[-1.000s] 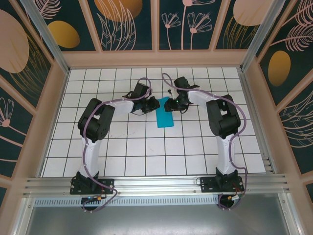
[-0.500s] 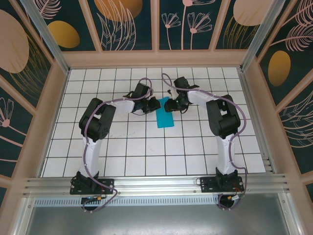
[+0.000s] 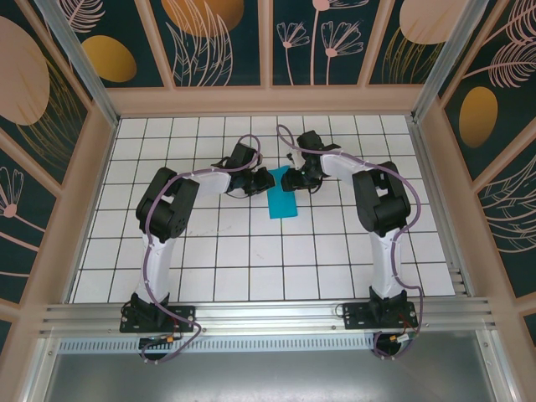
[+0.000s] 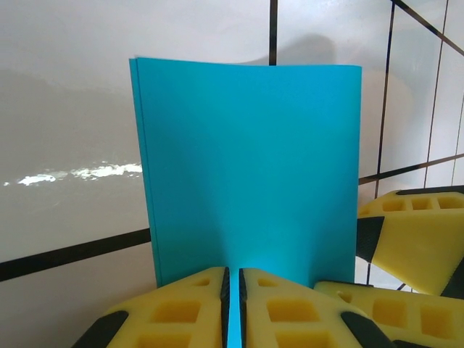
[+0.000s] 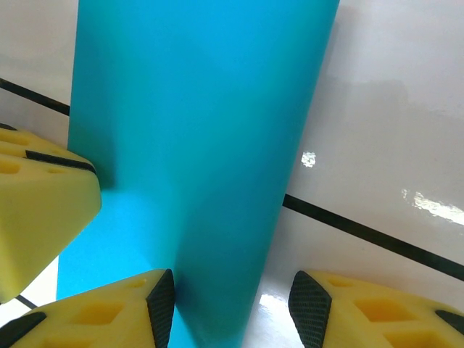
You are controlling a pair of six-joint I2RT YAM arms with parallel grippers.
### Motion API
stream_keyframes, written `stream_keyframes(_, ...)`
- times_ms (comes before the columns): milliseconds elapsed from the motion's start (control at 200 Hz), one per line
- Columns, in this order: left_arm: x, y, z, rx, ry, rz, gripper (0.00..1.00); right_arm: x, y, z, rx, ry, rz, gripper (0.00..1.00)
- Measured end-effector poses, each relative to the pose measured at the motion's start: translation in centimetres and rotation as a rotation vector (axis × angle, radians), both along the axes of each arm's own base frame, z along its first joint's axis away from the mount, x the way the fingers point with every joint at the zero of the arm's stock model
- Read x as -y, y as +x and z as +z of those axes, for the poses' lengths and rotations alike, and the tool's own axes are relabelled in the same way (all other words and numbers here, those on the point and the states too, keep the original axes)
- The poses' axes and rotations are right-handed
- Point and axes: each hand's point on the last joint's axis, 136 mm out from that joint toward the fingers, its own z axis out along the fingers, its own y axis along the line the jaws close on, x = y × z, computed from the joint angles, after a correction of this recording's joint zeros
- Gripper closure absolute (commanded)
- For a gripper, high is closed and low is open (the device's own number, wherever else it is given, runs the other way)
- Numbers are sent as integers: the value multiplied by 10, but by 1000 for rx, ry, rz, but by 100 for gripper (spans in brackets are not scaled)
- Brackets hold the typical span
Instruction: Fold a paper plane with a square sheet of paper (pick it up from the middle)
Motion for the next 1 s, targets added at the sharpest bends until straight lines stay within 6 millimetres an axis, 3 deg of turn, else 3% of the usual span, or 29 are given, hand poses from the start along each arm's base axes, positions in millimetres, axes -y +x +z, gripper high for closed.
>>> stream_keyframes(706,-4,1,-7,-34,74,4,88,0,0,1,-7,5,-14,47)
stream_keyframes(906,-3,0,-9,-30,78,4,89,1,-1,11,-3,32,-60,46)
stream_keyframes(1001,-4,0,-9,-27,77,6,90,9,0,25,10,50,-105,47)
